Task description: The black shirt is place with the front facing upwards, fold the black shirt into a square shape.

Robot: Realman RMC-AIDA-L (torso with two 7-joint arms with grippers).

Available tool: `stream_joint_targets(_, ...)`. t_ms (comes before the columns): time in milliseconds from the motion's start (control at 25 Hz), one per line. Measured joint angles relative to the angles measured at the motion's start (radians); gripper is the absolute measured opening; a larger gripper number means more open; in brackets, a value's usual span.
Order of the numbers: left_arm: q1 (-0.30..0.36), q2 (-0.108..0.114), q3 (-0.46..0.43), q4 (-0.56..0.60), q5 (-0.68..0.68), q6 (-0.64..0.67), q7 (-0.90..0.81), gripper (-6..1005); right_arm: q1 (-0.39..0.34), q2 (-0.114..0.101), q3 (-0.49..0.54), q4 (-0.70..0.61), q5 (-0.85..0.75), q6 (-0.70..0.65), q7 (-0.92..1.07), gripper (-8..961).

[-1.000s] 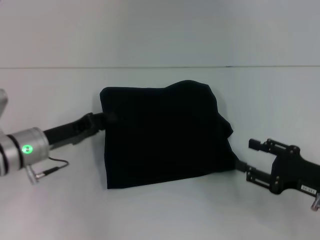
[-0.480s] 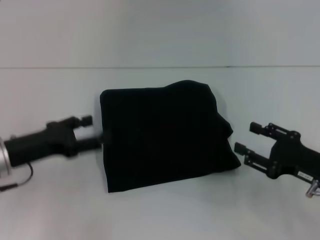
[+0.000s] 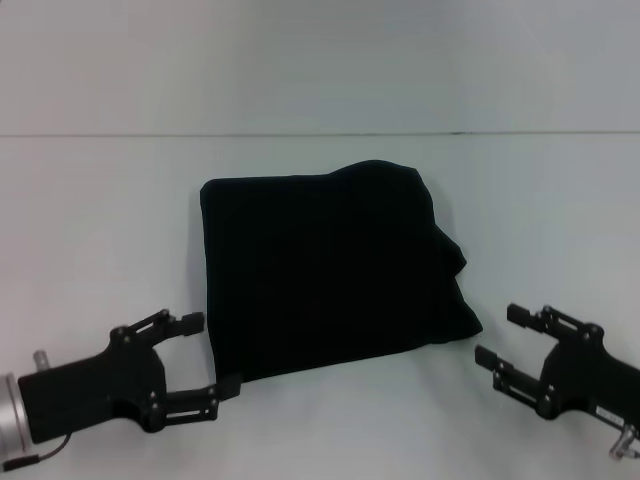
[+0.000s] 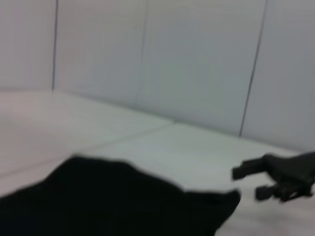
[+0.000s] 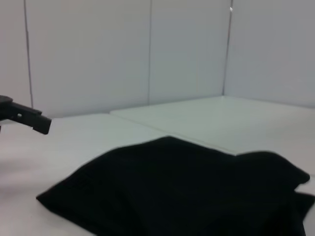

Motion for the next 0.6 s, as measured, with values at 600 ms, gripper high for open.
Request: stream_joint_targets(600,0.001,0.004,-0.035,-0.005,0.009,-0.045,-0.007,952,-0.014,-0.003,0.001,0.033,-0.002,0.003,-0.017,697)
